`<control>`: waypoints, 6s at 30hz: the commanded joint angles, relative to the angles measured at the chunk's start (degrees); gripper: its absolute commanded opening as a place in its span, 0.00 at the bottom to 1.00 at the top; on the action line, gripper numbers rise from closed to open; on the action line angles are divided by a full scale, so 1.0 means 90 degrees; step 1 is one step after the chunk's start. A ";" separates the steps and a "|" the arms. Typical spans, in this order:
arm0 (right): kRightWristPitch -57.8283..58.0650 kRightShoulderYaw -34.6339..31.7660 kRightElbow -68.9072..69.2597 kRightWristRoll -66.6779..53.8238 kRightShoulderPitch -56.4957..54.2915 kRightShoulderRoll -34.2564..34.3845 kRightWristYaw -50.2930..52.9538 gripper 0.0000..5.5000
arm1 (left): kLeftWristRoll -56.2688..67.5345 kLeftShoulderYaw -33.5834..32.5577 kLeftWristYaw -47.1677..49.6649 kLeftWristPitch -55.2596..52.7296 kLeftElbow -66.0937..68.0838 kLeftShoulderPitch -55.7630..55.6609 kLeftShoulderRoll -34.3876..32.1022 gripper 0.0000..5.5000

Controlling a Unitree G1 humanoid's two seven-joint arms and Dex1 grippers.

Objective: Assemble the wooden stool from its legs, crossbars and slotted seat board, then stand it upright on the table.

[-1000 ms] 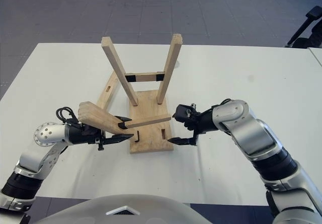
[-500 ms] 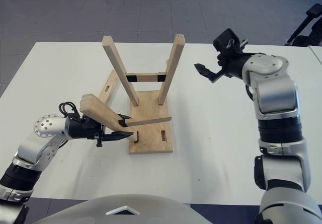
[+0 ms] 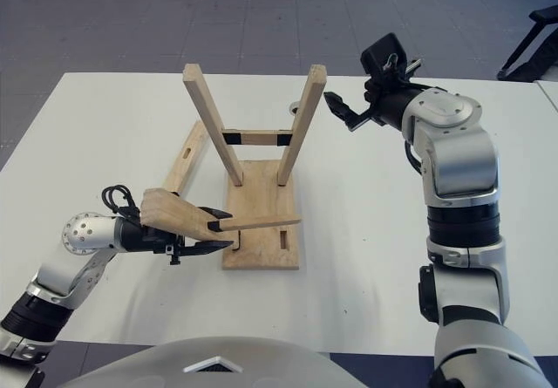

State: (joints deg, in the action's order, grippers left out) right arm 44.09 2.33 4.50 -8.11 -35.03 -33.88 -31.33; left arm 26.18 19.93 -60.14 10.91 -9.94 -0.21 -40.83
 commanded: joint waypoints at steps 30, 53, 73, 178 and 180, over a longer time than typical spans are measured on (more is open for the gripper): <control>0.0354 -0.0381 0.0467 -0.0284 -0.0748 0.0300 0.0442 0.89 | -0.1826 0.1417 0.1207 -0.2497 0.2811 -0.0494 -0.0358 0.37; 0.0384 -0.0281 0.0504 -0.0444 -0.0924 0.0289 0.0454 0.89 | -0.1579 0.1010 0.0969 -0.0448 0.3377 -0.0531 0.0216 0.50; 0.2705 -0.1036 0.1438 -0.3715 -0.2608 0.2300 0.0528 0.89 | -0.1046 -0.0285 0.1005 -0.1772 0.1543 0.0057 -0.0143 0.81; 0.0156 -0.0143 0.0559 -0.0677 0.2186 0.1197 0.0837 0.89 | 0.1033 -0.2263 0.7542 -0.6313 0.0112 -0.0720 0.1937 0.81; 0.0194 -0.0147 0.0612 -0.0679 0.2196 0.1208 0.0853 0.89 | 0.0810 -0.2287 0.7364 -0.6267 0.0353 -0.0684 0.1972 0.81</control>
State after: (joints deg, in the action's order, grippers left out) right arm 44.63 1.18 8.97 -13.95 -14.74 -23.35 -24.11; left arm 35.32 -0.10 7.57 -45.94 -8.72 -6.82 -23.45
